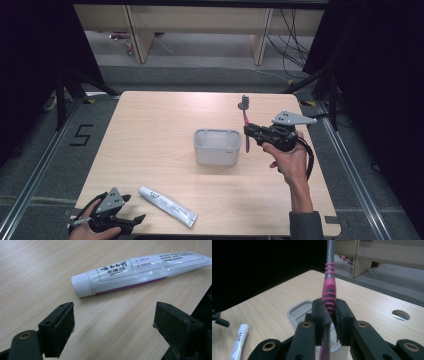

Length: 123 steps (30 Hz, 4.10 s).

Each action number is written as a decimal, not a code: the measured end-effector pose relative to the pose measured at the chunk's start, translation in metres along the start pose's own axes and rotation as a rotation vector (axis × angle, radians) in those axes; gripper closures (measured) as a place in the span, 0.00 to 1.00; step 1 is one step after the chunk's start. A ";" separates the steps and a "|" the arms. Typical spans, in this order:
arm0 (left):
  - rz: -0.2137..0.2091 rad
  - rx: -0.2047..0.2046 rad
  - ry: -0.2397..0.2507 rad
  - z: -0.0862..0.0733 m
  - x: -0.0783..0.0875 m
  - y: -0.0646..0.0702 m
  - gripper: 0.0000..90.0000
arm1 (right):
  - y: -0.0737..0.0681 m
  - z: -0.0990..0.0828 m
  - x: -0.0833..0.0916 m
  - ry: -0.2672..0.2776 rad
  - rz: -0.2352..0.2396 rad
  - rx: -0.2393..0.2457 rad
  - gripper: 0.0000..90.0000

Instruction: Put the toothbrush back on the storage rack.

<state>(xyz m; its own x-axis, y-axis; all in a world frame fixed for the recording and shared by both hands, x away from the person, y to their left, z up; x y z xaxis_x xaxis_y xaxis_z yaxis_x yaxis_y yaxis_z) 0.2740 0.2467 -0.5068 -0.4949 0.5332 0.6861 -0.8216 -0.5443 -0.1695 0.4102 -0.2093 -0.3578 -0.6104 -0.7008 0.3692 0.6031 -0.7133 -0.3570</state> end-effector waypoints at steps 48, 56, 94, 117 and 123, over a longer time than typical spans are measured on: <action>0.002 -0.008 -0.001 0.000 -0.001 -0.001 0.18 | 0.031 -0.016 -0.081 -0.023 -0.062 -0.074 0.88; 0.003 -0.010 -0.005 0.000 0.000 0.000 0.18 | 0.033 -0.024 -0.085 -0.022 -0.066 -0.070 0.88; 0.004 -0.007 -0.003 0.000 0.000 0.000 0.18 | 0.035 -0.039 -0.085 -0.082 -0.062 -0.100 0.77; -0.002 0.004 -0.001 0.000 -0.002 0.001 0.18 | 0.019 -0.051 -0.024 -0.057 -0.143 -0.067 0.26; -0.001 -0.003 -0.006 0.000 -0.002 0.001 0.18 | 0.024 -0.065 -0.007 -0.057 -0.154 -0.087 0.27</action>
<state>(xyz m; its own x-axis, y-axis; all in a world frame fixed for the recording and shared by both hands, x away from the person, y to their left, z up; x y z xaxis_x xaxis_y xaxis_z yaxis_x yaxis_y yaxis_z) 0.2742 0.2450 -0.5078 -0.4925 0.5301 0.6902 -0.8229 -0.5419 -0.1709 0.3958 -0.2220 -0.4244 -0.6608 -0.5833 0.4724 0.4562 -0.8119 -0.3644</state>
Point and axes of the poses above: each handheld gripper's, and its own axes: x roughly backward along the jaws, z roughly out of its top, y roughly to its right, the point moved 1 cm from there along -x, roughly forward along the jaws, and after that the axes turned 15 degrees about -x, right-handed, at the moved point
